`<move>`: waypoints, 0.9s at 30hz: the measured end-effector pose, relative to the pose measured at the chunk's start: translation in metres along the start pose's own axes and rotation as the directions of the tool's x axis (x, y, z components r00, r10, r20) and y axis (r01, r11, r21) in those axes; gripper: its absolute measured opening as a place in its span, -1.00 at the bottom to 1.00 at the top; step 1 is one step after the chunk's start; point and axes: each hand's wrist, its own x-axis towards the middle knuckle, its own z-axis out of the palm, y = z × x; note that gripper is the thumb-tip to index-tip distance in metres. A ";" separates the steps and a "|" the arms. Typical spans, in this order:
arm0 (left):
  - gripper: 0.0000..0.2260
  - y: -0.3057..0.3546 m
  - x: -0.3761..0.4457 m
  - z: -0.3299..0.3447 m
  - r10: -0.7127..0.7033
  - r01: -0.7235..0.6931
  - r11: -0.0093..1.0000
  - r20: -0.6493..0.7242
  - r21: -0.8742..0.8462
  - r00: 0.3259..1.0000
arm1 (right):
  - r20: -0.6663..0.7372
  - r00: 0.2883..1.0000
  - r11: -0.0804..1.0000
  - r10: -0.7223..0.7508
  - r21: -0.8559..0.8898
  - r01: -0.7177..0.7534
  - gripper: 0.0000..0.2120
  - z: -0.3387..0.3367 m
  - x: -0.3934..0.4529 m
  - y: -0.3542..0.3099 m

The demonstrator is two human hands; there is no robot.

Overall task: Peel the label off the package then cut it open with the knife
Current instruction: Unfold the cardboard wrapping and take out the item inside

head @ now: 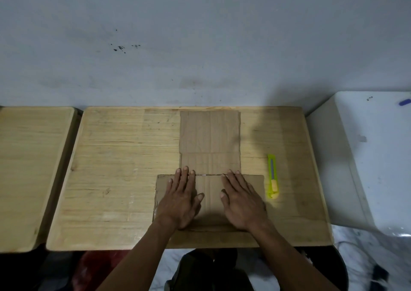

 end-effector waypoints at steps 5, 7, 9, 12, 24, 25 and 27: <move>-0.33 0.006 -0.008 -0.004 -0.022 0.021 0.999 -0.026 -0.045 0.999 | -0.008 1.000 0.997 -0.019 0.071 0.020 -0.47 -0.005 -0.010 0.000; -0.32 0.009 -0.016 -0.006 -0.025 0.017 0.994 -0.067 -0.112 0.997 | -0.073 0.997 0.987 -0.012 0.162 0.024 -0.47 -0.006 -0.022 -0.002; -0.32 0.011 -0.025 -0.007 -0.034 0.017 0.984 -0.092 -0.178 0.995 | -0.108 0.994 0.959 0.023 0.284 0.008 -0.48 -0.005 -0.034 -0.002; -0.33 0.014 -0.035 -0.009 -0.065 0.034 0.966 -0.116 -0.257 0.991 | -0.141 0.989 0.936 0.048 0.351 0.005 -0.48 -0.006 -0.045 -0.002; -0.64 0.019 -0.001 -0.028 -0.231 0.083 0.890 -0.286 -0.449 0.930 | -0.267 0.934 0.844 0.239 0.533 -0.064 -0.64 -0.037 0.007 -0.003; -0.60 0.019 0.001 -0.032 -0.253 0.109 0.884 -0.270 -0.454 0.929 | -0.252 0.933 0.825 0.258 0.561 -0.076 -0.63 -0.039 0.011 -0.003; -0.56 0.015 0.003 -0.036 -0.271 0.133 0.879 -0.251 -0.458 0.929 | -0.251 0.933 0.817 0.259 0.572 -0.073 -0.63 -0.040 0.014 -0.001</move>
